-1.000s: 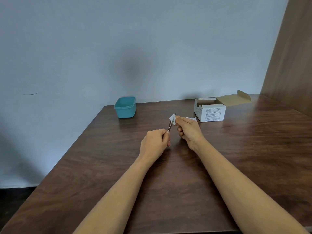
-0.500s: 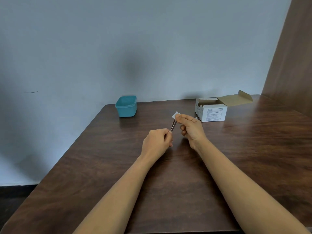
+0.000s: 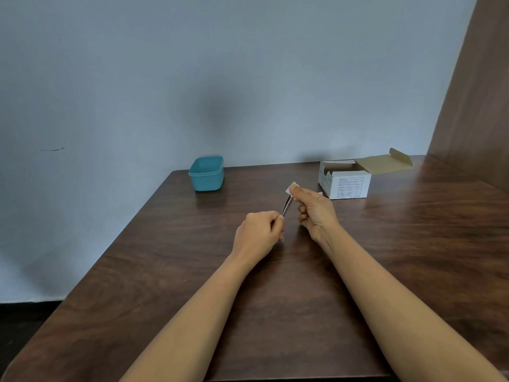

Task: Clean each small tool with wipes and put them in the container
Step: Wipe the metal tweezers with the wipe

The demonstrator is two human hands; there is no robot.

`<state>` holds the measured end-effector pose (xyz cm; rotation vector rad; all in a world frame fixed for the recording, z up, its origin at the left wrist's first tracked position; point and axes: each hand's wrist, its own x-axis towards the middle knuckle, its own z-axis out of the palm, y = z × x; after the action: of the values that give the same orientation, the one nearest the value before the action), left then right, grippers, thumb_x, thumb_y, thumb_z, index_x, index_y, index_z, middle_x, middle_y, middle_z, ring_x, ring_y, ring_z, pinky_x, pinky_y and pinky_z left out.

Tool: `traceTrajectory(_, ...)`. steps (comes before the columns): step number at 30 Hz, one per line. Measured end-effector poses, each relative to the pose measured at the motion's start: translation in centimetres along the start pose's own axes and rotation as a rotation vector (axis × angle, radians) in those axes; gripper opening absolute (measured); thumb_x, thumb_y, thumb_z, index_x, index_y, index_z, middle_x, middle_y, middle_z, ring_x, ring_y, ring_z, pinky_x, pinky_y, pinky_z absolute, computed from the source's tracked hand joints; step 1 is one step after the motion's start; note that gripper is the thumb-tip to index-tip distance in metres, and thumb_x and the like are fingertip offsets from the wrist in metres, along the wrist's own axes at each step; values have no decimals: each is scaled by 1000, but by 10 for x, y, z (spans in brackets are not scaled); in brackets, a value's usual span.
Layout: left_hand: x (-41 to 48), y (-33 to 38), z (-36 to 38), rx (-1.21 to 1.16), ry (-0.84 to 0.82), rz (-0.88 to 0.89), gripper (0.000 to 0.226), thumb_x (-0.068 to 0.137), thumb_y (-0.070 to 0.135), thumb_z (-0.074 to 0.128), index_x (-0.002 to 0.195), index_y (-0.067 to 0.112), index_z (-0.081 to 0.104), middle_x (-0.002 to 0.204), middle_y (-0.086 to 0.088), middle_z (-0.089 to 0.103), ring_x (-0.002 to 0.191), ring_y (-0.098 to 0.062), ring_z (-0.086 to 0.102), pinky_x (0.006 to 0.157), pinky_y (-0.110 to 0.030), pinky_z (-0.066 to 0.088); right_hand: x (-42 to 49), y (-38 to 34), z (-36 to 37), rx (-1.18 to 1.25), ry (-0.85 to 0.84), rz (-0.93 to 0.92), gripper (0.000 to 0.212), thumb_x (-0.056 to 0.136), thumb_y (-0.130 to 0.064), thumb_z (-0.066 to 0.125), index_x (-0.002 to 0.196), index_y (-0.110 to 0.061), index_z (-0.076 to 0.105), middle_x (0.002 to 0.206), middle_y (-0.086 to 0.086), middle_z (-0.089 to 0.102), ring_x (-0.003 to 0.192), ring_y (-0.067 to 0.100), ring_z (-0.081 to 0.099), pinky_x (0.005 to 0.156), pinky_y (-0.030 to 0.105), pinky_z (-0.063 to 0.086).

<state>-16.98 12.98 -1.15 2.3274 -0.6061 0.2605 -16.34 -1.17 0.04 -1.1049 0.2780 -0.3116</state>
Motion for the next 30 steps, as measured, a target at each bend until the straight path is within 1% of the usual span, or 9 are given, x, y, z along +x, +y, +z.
traceTrajectory(5,-1,0,-1,24,-1,-9,31,96,28,44,71,26,61,63,10,67,60,3,60,57,-20,42,0,0,-1,-57,-45,27,11,81,-23,74,86,-14,68,78,1,66,49,3,37,43,14,29)
traceTrajectory(9,-1,-1,-2,23,-1,-21,30,95,28,44,72,24,63,63,9,68,62,0,61,62,-25,49,2,0,-2,-98,-68,36,8,84,-19,70,89,-13,68,78,1,64,51,4,37,42,14,31)
traceTrajectory(12,-1,-1,-2,24,-1,-22,30,95,28,45,72,22,64,62,9,67,62,1,61,63,-26,50,2,1,-1,-120,-73,28,8,81,-17,73,87,-11,69,77,1,64,49,4,37,41,14,31)
traceTrajectory(15,-1,0,-2,27,1,-10,30,95,27,45,71,24,63,63,9,68,60,5,60,59,-22,44,4,3,-2,-126,-70,20,14,76,-18,78,85,-10,70,76,1,61,46,3,35,40,15,29)
traceTrajectory(19,-1,-1,-2,28,12,-20,29,94,28,45,73,21,64,62,9,68,63,1,62,66,-28,52,4,6,0,-161,-53,4,15,74,-23,80,78,-13,70,71,0,56,47,5,32,40,16,25)
traceTrajectory(23,-1,-1,-1,40,11,-23,28,94,27,46,75,20,65,62,9,68,64,0,63,67,-29,53,3,7,0,-267,-10,-34,19,80,-30,75,71,-14,68,67,0,57,49,7,33,45,18,27)
traceTrajectory(27,-1,-1,-2,69,3,-25,28,94,25,46,75,20,66,63,9,68,65,-3,63,61,-25,49,4,6,-1,-383,-2,-83,21,85,-26,70,67,-16,69,65,-2,63,59,4,43,60,20,31)
traceTrajectory(28,-1,-1,-2,77,0,-28,28,94,25,46,75,19,66,63,9,68,65,-3,63,60,-25,47,3,5,0,-389,-13,-82,20,87,-23,68,68,-15,69,66,-1,63,60,3,44,60,19,31)
traceTrajectory(30,-1,-1,-2,81,-5,-29,28,94,25,46,76,19,66,64,8,69,65,-3,63,61,-25,48,1,3,0,-402,-31,-54,16,88,-18,66,73,-13,68,67,0,62,58,5,41,55,17,32)
